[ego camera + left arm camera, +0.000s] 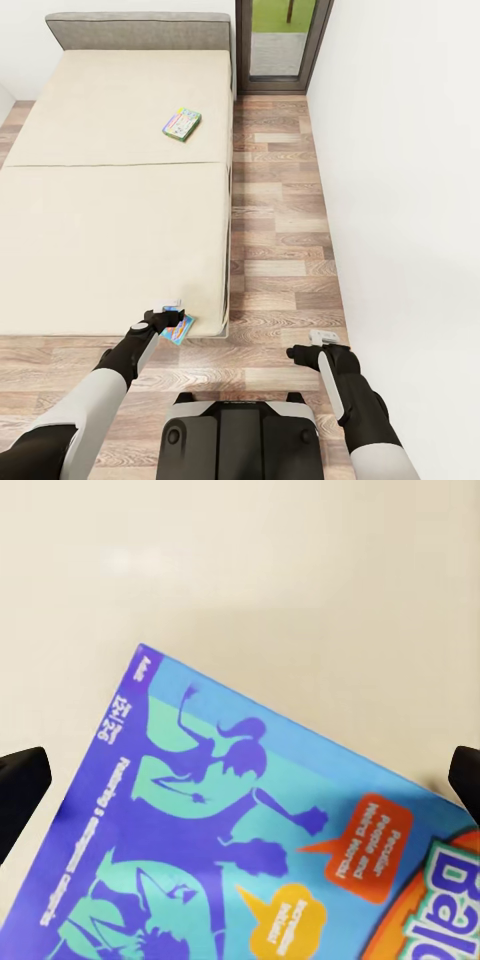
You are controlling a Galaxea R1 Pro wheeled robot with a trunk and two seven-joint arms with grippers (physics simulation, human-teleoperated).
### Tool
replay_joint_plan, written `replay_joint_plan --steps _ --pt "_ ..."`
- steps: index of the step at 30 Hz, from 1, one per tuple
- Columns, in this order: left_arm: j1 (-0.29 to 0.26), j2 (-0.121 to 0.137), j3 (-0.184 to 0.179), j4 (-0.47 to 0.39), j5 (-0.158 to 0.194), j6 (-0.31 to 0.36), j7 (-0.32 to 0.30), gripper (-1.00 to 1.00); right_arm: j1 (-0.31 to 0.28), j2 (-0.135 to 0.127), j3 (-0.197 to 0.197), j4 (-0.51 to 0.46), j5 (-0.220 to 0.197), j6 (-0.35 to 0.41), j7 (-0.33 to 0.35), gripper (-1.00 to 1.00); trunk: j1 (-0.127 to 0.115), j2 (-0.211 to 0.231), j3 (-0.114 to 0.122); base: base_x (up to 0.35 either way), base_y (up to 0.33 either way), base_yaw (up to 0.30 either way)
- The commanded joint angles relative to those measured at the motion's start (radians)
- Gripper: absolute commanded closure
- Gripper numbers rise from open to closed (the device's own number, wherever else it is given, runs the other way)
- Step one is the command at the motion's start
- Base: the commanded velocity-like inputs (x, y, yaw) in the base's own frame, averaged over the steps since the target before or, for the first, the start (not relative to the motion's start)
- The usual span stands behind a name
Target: Put all the toys in the child's room - the three board games (two on the bed and one on the table), the two jigsaw puzzles on the table, and the tennis ball on the table - inside the toy box on the table in the child's room.
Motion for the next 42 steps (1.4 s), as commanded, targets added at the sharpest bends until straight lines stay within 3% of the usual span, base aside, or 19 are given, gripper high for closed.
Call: replay_joint_plan --steps 1,32,37,40,42 --pt "0.000 -0.001 0.004 -0.002 -0.006 0.006 -0.003 -1.00 0.000 0.001 -0.002 -0.001 -0.004 0.004 -0.004 -1.00 0.001 -0.002 -0.001 0.000 0.000 0.000" --pt "0.000 0.011 0.018 -0.011 -0.005 -0.001 -0.002 -1.00 0.001 0.001 -0.007 -0.003 -0.005 0.004 -0.001 -1.00 0.001 -0.002 -0.001 -0.023 0.000 0.000" --pt "0.000 0.041 0.028 -0.105 0.007 0.009 -0.004 -1.00 0.001 0.001 -0.006 -0.002 -0.005 0.004 -0.002 -1.00 0.001 -0.002 -0.001 0.000 0.000 0.000" --pt "0.001 0.050 0.054 -0.162 0.009 0.036 -0.004 -1.00 0.001 0.001 -0.006 -0.002 -0.005 0.004 -0.003 -1.00 0.001 -0.002 -0.001 0.000 0.000 0.000" --pt "0.001 0.054 0.095 -0.208 0.010 0.076 -0.005 -1.00 0.001 0.001 -0.005 -0.002 -0.005 0.004 -0.003 -1.00 0.001 -0.002 -0.001 0.000 0.000 0.000"
